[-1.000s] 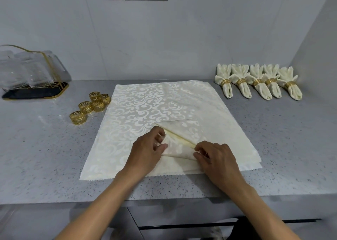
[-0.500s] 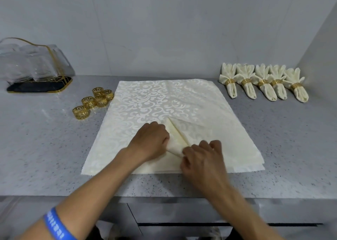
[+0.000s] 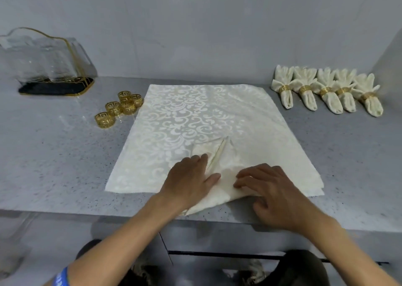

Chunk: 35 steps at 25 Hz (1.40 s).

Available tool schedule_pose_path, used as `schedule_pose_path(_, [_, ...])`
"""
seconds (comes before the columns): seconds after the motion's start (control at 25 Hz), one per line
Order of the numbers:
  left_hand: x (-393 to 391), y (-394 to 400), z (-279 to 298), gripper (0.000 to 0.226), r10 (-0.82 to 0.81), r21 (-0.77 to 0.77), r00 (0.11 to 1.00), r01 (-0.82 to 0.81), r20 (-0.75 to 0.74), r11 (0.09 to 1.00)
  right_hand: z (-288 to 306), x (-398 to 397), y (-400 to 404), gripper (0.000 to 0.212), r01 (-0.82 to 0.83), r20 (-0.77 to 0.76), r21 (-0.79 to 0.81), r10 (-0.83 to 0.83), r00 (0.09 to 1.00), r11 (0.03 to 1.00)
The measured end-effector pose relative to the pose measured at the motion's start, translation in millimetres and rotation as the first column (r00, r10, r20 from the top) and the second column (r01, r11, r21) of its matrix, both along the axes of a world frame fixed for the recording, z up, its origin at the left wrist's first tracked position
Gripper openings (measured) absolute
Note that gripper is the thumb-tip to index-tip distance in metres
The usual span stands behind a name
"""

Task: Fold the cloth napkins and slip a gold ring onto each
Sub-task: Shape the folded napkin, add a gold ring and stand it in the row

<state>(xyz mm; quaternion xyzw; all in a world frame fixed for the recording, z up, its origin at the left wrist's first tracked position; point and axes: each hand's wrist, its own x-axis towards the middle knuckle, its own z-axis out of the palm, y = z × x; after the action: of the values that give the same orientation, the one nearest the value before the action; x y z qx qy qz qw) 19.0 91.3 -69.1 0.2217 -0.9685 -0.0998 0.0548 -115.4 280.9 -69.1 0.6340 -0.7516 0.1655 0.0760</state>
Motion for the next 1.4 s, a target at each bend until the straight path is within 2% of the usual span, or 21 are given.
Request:
schedule_pose_path(0.08, [1,5,-9,0.064,0.009,-0.141,0.997,-0.02,-0.077,0.99,2,-15,3,0.046,-0.037,-0.107,0.098,0.047,0.993,0.994])
schedule_pose_path(0.2, [0,4,-12,0.065,0.007,-0.17,0.997,-0.019,-0.071,0.985,8,-19,-11,0.03,-0.139,-0.276,0.12,0.168,0.946,0.983])
schedule_pose_path(0.24, [0,5,-11,0.065,0.007,-0.172,0.997,-0.02,-0.071,0.985,12,-18,-17,0.028,-0.169,-0.289,0.111,0.194,0.938,0.979])
schedule_pose_path(0.32, [1,6,-10,0.062,-0.004,-0.136,0.994,-0.01,-0.105,0.991,22,-16,-31,0.028,-0.18,-0.146,0.053,0.186,0.972,0.982])
schedule_pose_path(0.4, [5,5,-10,0.049,-0.029,-0.075,0.981,0.014,-0.193,0.997,28,-15,-45,0.026,-0.144,0.119,-0.035,0.147,0.982,0.989])
schedule_pose_path(0.52, [9,1,-15,0.025,-0.06,0.016,0.938,0.07,-0.342,0.997,22,-18,-63,0.021,-0.046,0.443,-0.107,0.089,0.892,0.993])
schedule_pose_path(0.6, [10,-4,-15,0.034,0.007,0.208,0.912,0.086,-0.41,0.974,13,-22,-72,0.022,0.045,0.614,-0.1,0.026,0.789,0.994])
schedule_pose_path(0.68, [12,-9,-11,0.038,0.049,0.343,0.906,0.108,-0.42,0.933,5,-25,-79,0.021,0.099,0.679,-0.087,-0.014,0.734,0.991])
schedule_pose_path(0.8, [17,-12,-6,0.014,-0.04,0.285,0.92,0.162,-0.39,0.945,-3,-24,-86,0.022,0.126,0.671,-0.104,-0.024,0.741,0.987])
schedule_pose_path(0.92, [18,-12,-8,0.023,-0.098,0.228,0.929,0.188,-0.358,0.955,-7,-20,-90,0.022,0.176,0.687,-0.113,-0.051,0.725,0.978])
schedule_pose_path(1.0, [16,-14,-6,0.023,-0.107,0.231,0.938,0.19,-0.33,0.954,-4,-16,-93,0.02,0.21,0.638,-0.099,-0.1,0.764,0.973])
schedule_pose_path(1.04, [15,-16,-6,0.024,-0.113,0.252,0.942,0.198,-0.317,0.947,-3,-13,-93,0.018,0.254,0.539,-0.133,-0.145,0.829,0.958])
schedule_pose_path(1.12, [14,-21,0,0.026,-0.134,0.315,0.954,0.218,-0.268,0.924,0,1,-85,0.009,0.313,0.282,-0.317,-0.226,0.933,0.895])
schedule_pose_path(1.16, [13,-24,3,0.026,-0.145,0.342,0.962,0.22,-0.231,0.914,1,16,-76,0.006,0.264,0.188,-0.396,-0.203,0.961,0.88])
schedule_pose_path(1.2, [12,-27,6,0.025,-0.158,0.361,0.967,0.223,-0.2,0.905,1,34,-65,0.005,0.158,0.129,-0.403,-0.114,0.985,0.902])
schedule_pose_path(1.28, [8,-33,11,0.022,-0.168,0.393,0.973,0.218,-0.158,0.893,-1,72,-52,0.018,-0.059,0.084,-0.235,0.081,0.993,0.97])
schedule_pose_path(1.32, [5,-35,13,0.02,-0.16,0.411,0.977,0.206,-0.144,0.888,-6,86,-51,0.027,-0.105,0.059,-0.126,0.113,0.992,0.986])
schedule_pose_path(1.4, [0,-35,16,0.018,-0.13,0.46,0.983,0.177,-0.133,0.87,-17,102,-57,0.035,-0.053,-0.03,-0.041,0.052,0.998,0.998])
